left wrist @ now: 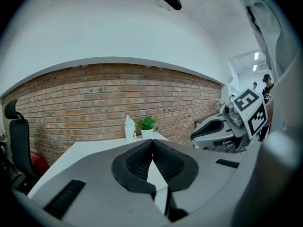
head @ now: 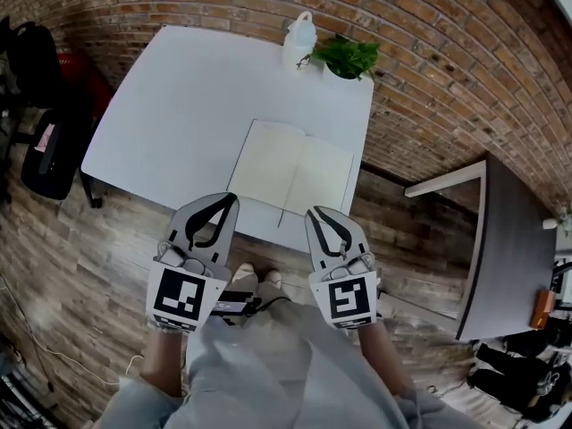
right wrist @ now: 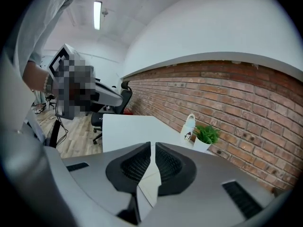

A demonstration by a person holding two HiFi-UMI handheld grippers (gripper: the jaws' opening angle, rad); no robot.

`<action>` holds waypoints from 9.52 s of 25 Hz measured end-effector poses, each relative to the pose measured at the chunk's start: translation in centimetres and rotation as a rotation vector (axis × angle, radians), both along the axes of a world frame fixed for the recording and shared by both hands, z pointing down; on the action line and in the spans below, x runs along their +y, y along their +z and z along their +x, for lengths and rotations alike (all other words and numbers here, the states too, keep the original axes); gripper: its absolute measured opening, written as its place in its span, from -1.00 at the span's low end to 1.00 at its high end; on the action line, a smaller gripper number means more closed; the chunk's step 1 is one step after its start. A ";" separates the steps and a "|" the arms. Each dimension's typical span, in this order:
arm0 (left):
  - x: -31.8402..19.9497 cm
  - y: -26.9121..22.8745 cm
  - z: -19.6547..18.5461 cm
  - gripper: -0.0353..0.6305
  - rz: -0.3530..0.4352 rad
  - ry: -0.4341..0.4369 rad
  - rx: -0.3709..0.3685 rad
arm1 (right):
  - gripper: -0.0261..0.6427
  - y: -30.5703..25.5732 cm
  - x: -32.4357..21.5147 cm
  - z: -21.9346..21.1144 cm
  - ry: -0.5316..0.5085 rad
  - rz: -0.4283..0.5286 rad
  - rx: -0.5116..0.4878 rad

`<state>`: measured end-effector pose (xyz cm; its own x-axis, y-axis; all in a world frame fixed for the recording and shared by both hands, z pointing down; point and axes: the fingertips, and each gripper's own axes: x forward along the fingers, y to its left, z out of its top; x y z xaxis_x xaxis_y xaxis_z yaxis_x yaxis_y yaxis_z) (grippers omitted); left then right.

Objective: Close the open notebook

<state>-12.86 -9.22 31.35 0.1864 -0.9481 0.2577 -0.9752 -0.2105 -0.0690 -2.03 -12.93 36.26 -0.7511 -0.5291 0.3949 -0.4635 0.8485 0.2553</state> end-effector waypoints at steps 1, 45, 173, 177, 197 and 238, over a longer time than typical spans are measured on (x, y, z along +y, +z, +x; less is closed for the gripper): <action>0.1 0.1 -0.3 -0.84 -0.002 -0.007 0.001 | -0.76 0.5 0.0 -0.3 -0.013 0.009 0.022; 2.5 6.8 -8.3 -0.84 -0.115 -0.177 0.034 | -0.44 20.0 -0.8 -8.3 -0.327 0.160 0.639; -5.7 12.2 9.3 -0.82 -0.342 0.170 0.497 | -0.73 7.2 -0.5 9.1 0.281 -0.072 0.014; -6.0 12.3 11.1 -0.82 -0.355 0.210 0.491 | -0.73 7.4 -0.2 10.3 0.311 -0.079 0.019; -7.9 17.2 19.5 -0.84 -0.492 0.363 0.465 | -0.73 8.5 0.2 15.3 0.418 -0.099 0.052; -9.3 8.5 15.0 -0.84 -0.216 0.391 0.137 | -0.74 1.7 -0.8 13.0 0.445 -0.031 -0.135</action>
